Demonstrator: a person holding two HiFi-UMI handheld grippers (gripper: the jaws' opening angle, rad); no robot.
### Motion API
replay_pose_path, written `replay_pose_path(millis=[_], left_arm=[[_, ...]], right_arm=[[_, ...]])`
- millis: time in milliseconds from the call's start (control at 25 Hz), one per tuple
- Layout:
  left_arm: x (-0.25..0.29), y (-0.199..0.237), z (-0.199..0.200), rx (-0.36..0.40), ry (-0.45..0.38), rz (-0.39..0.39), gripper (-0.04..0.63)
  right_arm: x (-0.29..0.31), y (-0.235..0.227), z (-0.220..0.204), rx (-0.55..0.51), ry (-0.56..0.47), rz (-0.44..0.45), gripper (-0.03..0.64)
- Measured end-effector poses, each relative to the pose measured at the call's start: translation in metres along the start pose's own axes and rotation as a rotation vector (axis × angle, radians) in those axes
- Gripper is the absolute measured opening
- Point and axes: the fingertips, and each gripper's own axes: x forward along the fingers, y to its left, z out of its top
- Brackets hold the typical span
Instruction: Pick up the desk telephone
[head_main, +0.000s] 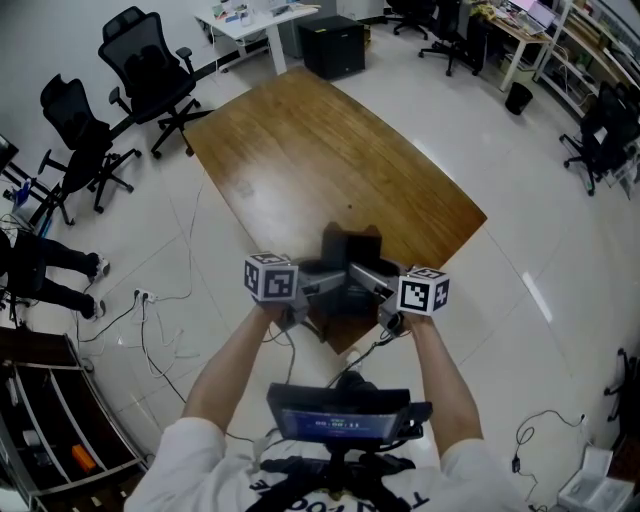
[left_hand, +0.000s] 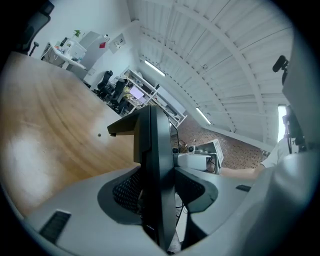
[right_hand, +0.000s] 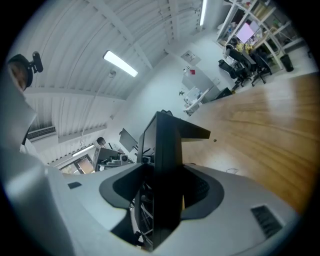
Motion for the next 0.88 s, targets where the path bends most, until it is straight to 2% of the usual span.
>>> replay_pose_path(millis=[520, 880], left_arm=[[-0.031, -0.05, 0.018, 0.139, -0.059, -0.048, 0.196], [-0.062, -0.1, 0.036, 0.261, -0.119, -0.09, 0.196]], right_arm=[[-0.016, 0.049, 0.008, -0.129, -0.06, -0.04, 0.236], [-0.032, 0.107, 0.023, -0.241, -0.142, -0.048, 0.238]])
